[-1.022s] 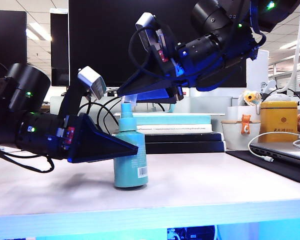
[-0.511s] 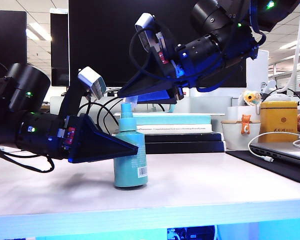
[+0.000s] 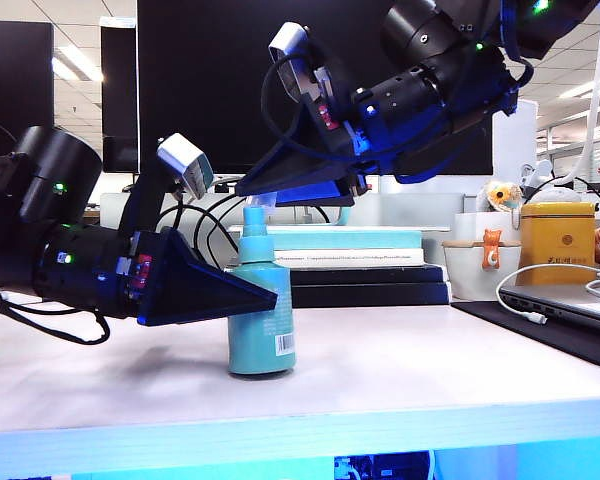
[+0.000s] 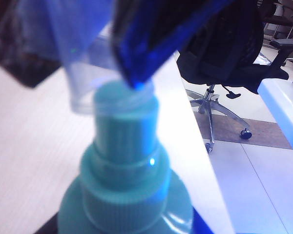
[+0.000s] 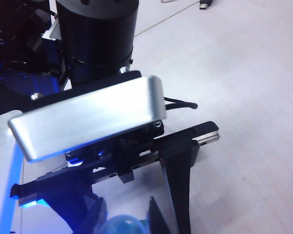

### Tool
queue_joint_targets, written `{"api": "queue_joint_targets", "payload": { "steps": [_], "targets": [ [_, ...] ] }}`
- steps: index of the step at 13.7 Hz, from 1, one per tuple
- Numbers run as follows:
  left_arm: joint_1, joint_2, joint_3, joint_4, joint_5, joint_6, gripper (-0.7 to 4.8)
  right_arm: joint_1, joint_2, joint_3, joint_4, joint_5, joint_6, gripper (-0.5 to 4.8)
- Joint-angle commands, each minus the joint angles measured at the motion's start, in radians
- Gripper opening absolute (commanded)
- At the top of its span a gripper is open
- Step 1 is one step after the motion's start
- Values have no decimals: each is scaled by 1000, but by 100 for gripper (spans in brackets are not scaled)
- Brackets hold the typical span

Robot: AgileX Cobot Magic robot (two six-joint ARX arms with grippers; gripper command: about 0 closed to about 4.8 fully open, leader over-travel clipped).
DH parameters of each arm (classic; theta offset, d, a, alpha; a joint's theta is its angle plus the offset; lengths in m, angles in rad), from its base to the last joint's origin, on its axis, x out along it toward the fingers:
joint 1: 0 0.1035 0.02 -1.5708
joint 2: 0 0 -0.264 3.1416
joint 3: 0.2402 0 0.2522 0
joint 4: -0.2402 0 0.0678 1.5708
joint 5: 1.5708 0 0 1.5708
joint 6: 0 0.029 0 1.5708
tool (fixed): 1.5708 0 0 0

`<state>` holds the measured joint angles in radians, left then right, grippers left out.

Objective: Pick up the sprayer with the left hand, pick up its lid with the right hand then put the lid on the sprayer.

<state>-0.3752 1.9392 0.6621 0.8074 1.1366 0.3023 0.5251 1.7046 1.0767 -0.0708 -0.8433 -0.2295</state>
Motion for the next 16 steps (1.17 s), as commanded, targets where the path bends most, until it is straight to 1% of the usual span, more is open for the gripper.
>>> {"api": "queue_joint_targets", "payload": {
  "steps": [1,5,6,7,9,16],
  "targets": [
    [-2,-5,5,9,10,4,267,1,10,-3,-39,38,-14,10],
    [-2,-5,8,8,22,-22,266,1,26,-3,-45,38,-14,10],
    [-2,-5,14,1,28,-31,245,1,27,-3,-45,38,-15,10],
    [-2,-5,24,-19,27,-31,236,1,27,-3,-42,38,-16,10],
    [-2,-5,36,-43,27,-24,236,1,27,-2,-45,38,-16,10],
    [-2,-5,35,-43,29,-14,236,1,27,-2,-69,42,-37,10]
  ]
}}
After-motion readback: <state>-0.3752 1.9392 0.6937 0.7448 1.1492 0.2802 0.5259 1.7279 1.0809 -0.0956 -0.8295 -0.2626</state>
